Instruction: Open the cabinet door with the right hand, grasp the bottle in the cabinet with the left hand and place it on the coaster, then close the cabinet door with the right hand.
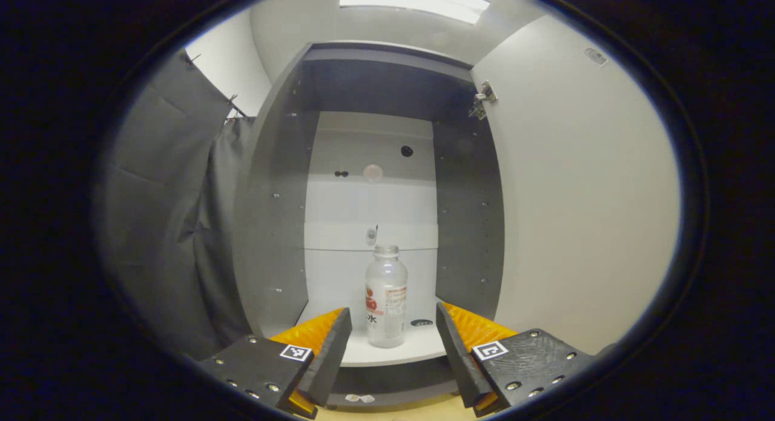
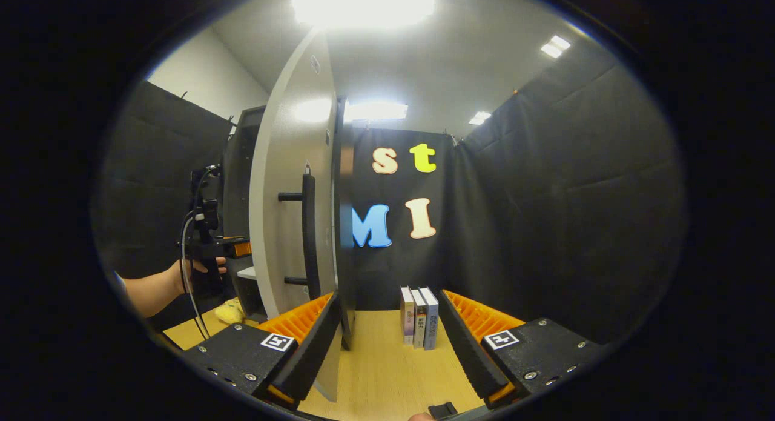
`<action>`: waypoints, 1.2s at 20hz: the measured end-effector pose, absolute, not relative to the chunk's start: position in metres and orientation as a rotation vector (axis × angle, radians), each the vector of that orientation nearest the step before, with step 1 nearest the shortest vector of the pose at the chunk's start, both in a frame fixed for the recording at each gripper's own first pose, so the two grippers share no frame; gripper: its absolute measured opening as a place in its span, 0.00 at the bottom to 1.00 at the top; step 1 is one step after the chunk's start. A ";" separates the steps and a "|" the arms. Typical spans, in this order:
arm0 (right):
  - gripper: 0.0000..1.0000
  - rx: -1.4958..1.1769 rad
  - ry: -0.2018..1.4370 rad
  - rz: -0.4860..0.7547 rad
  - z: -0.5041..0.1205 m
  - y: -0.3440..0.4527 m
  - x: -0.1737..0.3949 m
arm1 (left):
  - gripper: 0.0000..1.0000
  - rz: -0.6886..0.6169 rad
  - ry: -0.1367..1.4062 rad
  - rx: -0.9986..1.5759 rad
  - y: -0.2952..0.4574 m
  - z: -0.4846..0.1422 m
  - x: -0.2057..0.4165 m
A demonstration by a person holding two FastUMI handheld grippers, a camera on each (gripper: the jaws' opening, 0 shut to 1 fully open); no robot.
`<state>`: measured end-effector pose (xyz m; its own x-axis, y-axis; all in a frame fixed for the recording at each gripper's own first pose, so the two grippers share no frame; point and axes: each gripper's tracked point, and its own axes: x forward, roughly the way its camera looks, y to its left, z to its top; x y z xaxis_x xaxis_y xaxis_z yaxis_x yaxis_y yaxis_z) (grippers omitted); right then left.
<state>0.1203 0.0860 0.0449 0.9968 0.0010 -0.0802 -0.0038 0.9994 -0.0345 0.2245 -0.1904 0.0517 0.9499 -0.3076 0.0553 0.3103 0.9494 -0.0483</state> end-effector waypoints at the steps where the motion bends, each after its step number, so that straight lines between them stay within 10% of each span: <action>1: 0.98 -0.028 0.085 -0.026 0.043 0.084 0.118 | 0.81 -0.325 -0.044 -0.054 -0.194 0.048 0.240; 12: 0.98 -0.021 0.136 -0.149 0.023 0.076 0.114 | 0.86 -0.344 0.047 -0.043 -0.218 -0.004 0.344; 13: 0.98 -0.020 0.140 -0.149 0.021 0.076 0.113 | 0.75 -0.331 0.045 -0.040 -0.217 -0.005 0.348; 15: 0.98 -0.016 0.143 -0.150 0.019 0.073 0.115 | 0.86 -0.321 0.040 -0.036 -0.217 -0.004 0.349; 17: 0.98 -0.005 0.146 -0.145 0.016 0.073 0.117 | 0.69 -0.307 0.042 -0.046 -0.210 -0.003 0.345; 24: 0.97 0.024 0.138 -0.084 0.014 0.071 0.123 | 0.75 -0.300 -0.009 -0.064 -0.184 0.024 0.293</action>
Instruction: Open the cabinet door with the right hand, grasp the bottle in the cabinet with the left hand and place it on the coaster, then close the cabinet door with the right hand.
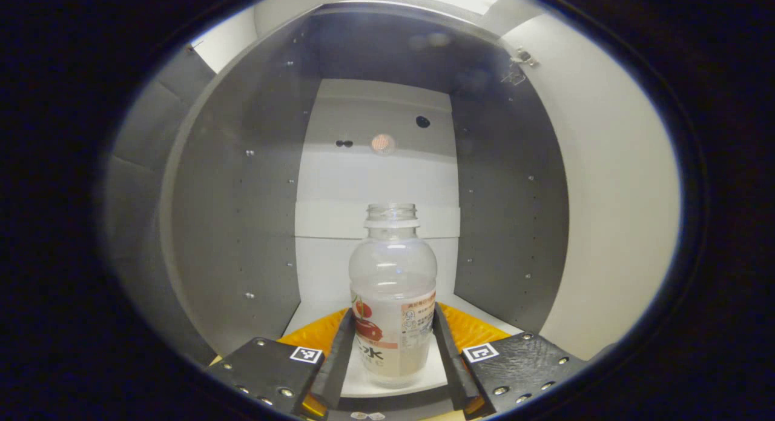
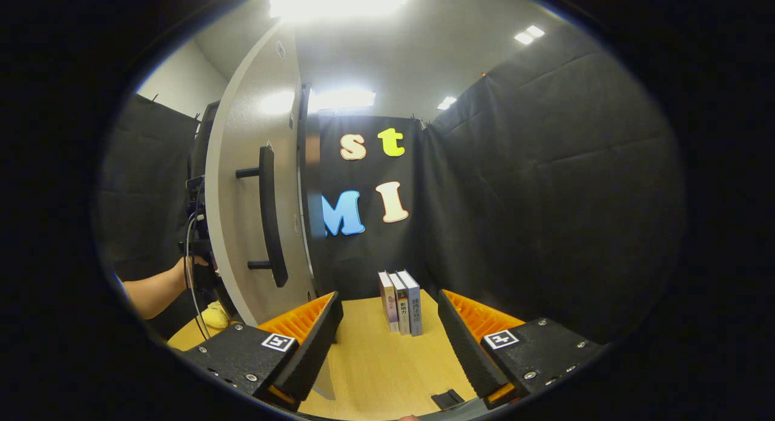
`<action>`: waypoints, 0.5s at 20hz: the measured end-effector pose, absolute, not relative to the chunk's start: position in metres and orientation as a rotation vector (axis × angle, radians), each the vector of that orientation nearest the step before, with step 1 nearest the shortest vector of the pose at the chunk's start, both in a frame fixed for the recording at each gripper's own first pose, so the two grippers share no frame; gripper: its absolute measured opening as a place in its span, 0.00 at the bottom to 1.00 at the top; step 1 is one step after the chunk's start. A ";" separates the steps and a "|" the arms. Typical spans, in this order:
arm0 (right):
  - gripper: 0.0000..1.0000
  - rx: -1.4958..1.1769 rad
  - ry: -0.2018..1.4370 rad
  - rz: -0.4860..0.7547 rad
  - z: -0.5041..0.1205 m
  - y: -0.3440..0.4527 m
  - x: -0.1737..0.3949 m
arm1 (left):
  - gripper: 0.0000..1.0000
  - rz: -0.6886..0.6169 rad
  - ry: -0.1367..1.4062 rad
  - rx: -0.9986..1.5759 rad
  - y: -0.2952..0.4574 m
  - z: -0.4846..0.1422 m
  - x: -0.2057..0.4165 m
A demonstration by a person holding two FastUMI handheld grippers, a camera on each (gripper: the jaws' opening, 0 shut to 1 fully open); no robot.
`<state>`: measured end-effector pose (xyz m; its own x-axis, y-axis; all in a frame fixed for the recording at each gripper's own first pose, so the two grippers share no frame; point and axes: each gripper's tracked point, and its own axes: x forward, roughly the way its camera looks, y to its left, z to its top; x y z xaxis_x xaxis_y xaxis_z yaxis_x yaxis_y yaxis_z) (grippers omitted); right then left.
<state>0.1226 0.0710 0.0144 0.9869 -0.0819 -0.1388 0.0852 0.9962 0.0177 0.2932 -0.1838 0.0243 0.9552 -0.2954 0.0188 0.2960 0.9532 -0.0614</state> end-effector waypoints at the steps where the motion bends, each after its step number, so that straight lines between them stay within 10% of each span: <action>1: 0.97 0.029 0.137 -0.070 0.014 0.072 0.123 | 0.69 -0.298 -0.016 -0.064 -0.180 0.027 0.283; 10: 0.97 0.048 0.143 0.057 0.007 0.077 0.128 | 0.69 -0.236 -0.063 -0.049 -0.139 0.035 0.183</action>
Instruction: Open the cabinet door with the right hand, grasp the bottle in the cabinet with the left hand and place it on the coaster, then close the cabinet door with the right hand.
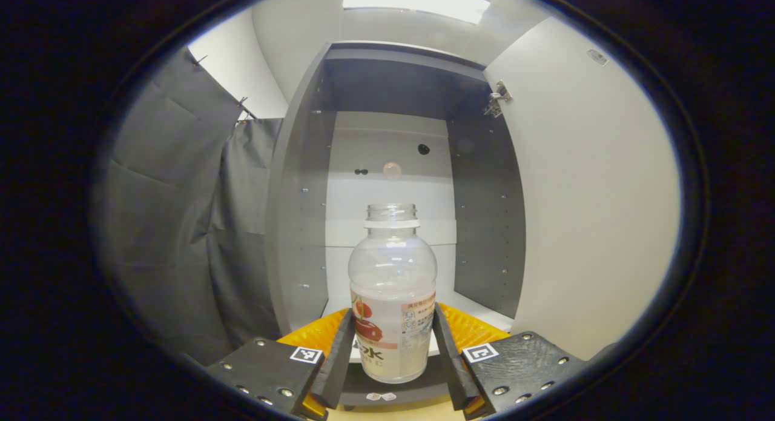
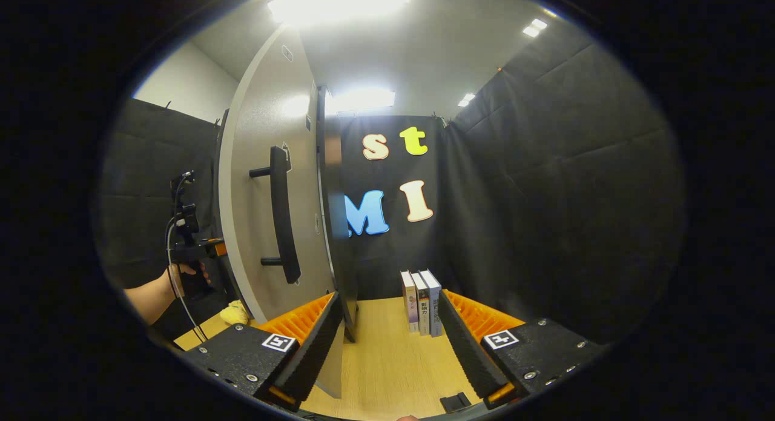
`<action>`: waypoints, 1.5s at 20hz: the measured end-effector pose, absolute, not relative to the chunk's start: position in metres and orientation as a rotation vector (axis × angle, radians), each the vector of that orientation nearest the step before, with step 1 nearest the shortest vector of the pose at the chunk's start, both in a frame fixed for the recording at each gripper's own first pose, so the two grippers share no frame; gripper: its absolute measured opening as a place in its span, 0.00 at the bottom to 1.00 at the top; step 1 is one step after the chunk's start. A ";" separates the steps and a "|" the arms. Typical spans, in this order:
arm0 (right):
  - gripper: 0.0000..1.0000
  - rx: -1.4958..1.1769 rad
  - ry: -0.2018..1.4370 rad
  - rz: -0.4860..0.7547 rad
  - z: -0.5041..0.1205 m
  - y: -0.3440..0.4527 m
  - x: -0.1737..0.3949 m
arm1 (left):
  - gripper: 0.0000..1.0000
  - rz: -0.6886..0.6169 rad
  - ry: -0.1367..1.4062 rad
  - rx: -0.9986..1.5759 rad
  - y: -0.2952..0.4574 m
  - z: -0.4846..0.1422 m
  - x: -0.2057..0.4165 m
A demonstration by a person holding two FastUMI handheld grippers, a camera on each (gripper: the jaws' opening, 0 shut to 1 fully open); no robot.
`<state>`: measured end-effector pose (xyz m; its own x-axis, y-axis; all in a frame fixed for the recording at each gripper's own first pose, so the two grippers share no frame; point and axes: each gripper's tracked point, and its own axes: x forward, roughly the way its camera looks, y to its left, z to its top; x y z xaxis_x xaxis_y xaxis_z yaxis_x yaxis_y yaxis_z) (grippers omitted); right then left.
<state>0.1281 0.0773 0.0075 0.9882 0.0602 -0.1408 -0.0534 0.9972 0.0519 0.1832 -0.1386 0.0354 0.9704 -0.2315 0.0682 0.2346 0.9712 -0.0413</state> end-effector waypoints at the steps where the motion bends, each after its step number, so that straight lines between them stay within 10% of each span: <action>1: 0.97 0.053 0.142 0.070 0.006 0.079 0.128 | 0.69 -0.223 -0.063 -0.054 -0.133 0.031 0.173; 30: 0.96 0.006 0.147 0.083 -0.003 0.057 0.171 | 0.69 -0.137 0.200 -0.093 -0.088 -0.276 -0.073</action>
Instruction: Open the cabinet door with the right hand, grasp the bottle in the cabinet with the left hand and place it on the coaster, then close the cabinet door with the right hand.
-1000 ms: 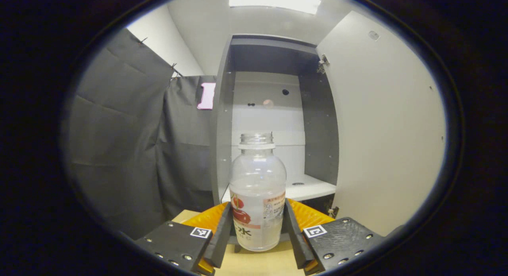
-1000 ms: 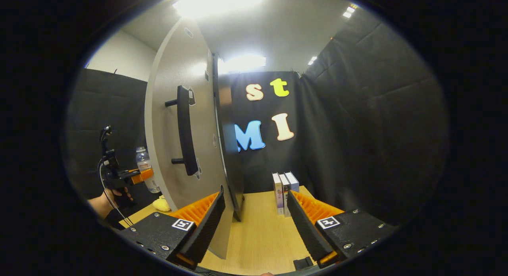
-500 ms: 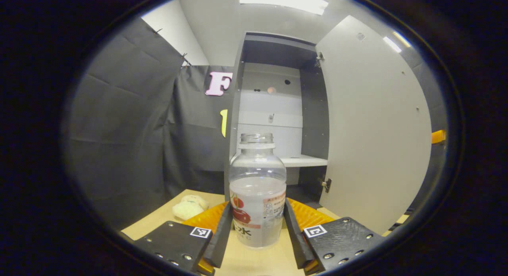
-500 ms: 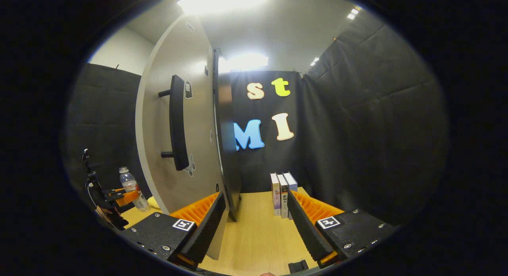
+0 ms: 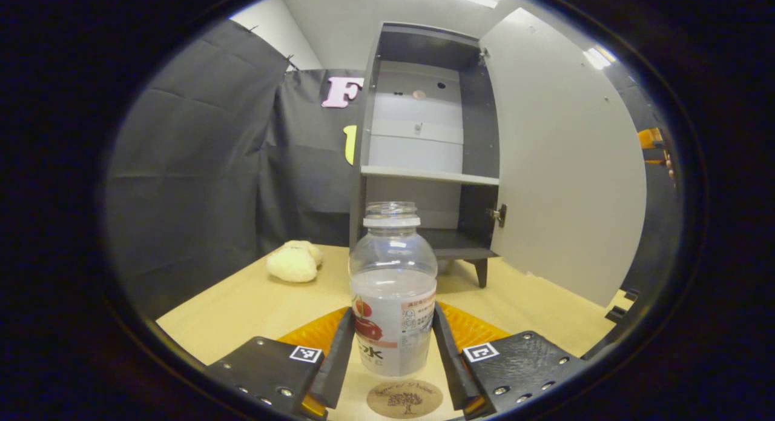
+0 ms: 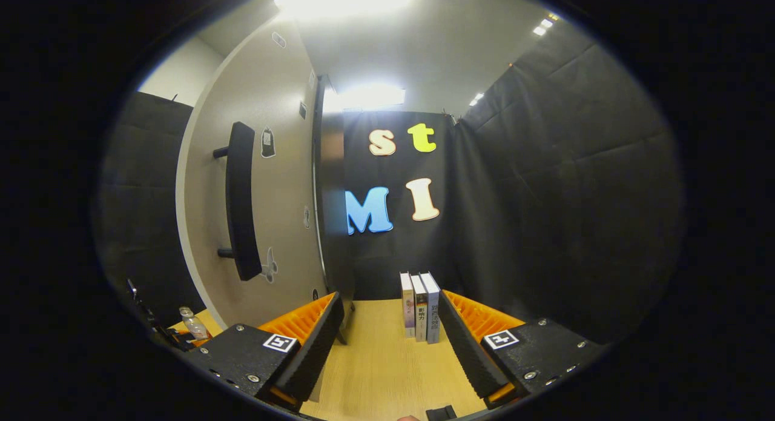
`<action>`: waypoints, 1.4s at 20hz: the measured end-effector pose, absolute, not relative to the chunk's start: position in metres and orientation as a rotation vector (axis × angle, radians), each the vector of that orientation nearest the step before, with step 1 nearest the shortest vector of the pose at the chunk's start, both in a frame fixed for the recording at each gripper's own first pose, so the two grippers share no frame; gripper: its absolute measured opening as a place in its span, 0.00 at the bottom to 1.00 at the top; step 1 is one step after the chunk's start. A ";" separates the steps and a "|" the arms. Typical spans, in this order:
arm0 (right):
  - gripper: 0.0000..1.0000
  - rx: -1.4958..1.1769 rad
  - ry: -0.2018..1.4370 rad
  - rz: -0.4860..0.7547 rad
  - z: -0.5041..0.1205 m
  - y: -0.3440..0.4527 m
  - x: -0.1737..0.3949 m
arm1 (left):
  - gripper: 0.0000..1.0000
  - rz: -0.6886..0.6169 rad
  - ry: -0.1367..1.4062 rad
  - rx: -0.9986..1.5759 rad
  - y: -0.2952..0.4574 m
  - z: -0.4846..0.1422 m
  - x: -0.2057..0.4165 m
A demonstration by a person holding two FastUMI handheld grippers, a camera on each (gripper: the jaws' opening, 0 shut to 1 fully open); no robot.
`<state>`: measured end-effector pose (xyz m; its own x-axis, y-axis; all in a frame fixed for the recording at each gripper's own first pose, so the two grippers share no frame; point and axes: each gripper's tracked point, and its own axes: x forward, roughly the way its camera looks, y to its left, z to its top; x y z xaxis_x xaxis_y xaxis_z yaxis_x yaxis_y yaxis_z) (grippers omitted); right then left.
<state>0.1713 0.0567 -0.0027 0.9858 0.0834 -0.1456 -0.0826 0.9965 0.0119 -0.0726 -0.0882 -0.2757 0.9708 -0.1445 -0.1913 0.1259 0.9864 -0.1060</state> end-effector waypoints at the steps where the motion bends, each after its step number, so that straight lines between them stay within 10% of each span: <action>1: 0.96 0.002 0.142 0.080 -0.001 0.055 0.171 | 0.69 -0.138 0.211 -0.090 -0.091 -0.285 -0.071; 15: 0.96 -0.020 0.125 0.076 0.006 0.059 0.179 | 0.76 -0.157 0.334 -0.019 -0.104 -0.347 -0.091; 28: 0.96 0.041 0.031 0.077 0.043 0.078 0.197 | 0.80 -0.170 0.274 -0.028 -0.091 -0.242 -0.133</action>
